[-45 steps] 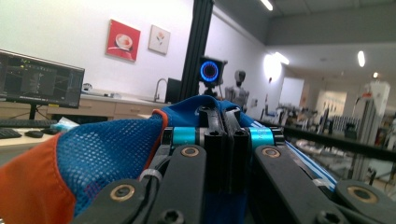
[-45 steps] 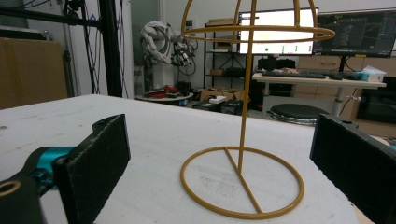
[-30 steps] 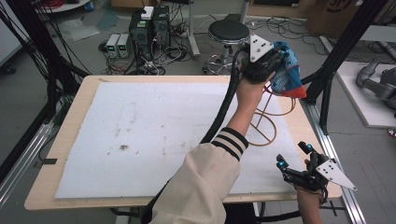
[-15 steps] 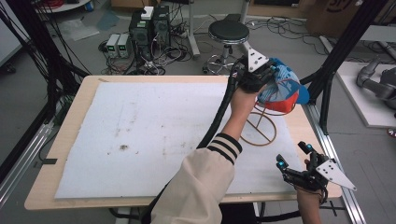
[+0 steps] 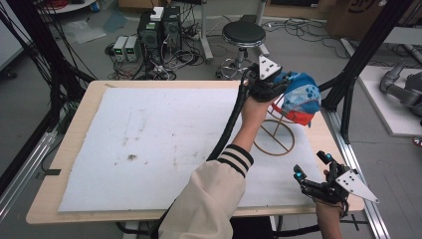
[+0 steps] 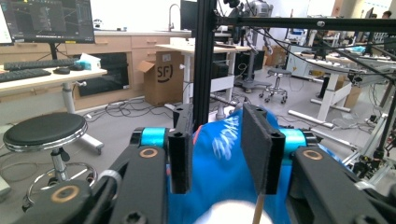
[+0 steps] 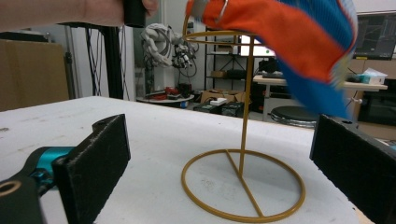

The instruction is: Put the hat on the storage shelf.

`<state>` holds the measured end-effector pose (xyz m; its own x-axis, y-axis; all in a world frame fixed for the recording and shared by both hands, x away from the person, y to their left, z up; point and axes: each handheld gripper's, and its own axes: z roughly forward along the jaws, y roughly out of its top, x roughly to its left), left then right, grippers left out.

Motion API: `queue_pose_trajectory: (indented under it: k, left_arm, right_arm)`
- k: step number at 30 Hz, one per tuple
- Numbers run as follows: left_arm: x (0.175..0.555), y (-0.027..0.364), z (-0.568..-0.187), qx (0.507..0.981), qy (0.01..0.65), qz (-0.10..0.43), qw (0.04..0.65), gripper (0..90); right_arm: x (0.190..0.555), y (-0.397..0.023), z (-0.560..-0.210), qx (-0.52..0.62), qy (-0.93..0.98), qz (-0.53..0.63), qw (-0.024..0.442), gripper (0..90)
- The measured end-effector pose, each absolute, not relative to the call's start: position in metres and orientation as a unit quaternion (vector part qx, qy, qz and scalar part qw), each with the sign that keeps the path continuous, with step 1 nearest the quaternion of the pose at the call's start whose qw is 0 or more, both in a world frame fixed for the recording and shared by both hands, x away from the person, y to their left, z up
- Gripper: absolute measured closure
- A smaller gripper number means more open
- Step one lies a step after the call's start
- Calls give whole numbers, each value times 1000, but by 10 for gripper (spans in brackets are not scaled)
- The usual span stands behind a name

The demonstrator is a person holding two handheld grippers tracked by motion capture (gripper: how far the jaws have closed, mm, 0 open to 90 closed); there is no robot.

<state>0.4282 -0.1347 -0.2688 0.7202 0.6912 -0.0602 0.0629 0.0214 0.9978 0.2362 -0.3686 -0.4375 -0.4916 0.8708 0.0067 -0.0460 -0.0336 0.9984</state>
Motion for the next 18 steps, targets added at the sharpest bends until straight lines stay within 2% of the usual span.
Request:
queue_pose_trajectory:
  k: [1,3,4,5,8,11,18]
  left_arm:
    - [428,-133,-269,655,288,238,656,581]
    - [428,-130,-268,649,289,236,663,566]
    - [428,-128,-267,647,290,236,664,486]
    - [427,-127,-266,643,293,234,668,450]
    - [425,-118,-261,636,288,243,673,409]
    - [421,-109,-256,634,285,257,671,291]
    - [410,-76,-246,637,275,281,663,219]
  right_arm:
    - [236,-368,-438,348,591,629,365,46]
    - [236,-368,-438,348,591,630,365,46]
    - [237,-368,-438,347,591,629,366,46]
    - [237,-368,-438,347,591,629,366,46]
    - [237,-368,-438,347,592,629,366,46]
    - [237,-368,-438,346,592,629,366,46]
    - [238,-364,-437,347,593,630,362,46]
